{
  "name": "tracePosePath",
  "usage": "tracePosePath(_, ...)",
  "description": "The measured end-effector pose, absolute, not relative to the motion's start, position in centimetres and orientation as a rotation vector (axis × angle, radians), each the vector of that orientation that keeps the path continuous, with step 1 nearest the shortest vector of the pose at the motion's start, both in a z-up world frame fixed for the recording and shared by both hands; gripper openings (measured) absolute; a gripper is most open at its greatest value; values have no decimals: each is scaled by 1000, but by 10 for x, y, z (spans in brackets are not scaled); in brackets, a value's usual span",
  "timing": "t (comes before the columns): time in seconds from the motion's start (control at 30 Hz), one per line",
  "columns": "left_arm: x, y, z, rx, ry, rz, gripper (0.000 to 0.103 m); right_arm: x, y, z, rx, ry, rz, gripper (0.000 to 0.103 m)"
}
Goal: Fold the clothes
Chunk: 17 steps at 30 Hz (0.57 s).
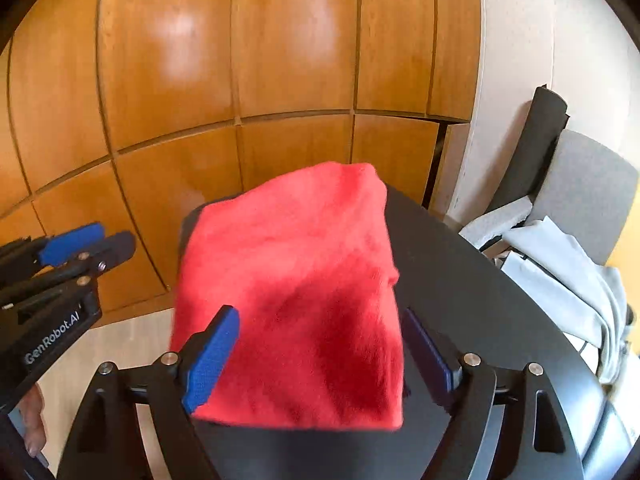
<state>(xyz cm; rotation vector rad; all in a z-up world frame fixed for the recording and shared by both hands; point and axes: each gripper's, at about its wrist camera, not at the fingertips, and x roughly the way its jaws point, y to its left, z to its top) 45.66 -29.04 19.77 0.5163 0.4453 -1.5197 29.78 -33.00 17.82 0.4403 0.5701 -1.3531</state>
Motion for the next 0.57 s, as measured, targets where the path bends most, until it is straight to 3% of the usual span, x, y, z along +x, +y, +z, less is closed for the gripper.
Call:
tracePosePath(0.13,457,-283,201,491,536,-1581,31,301,-304,176,417,559,-1339,87)
tracePosePath(0.57,458,-268,203,485,487,-1545,31,307,-285,180,399,558,-1337,91)
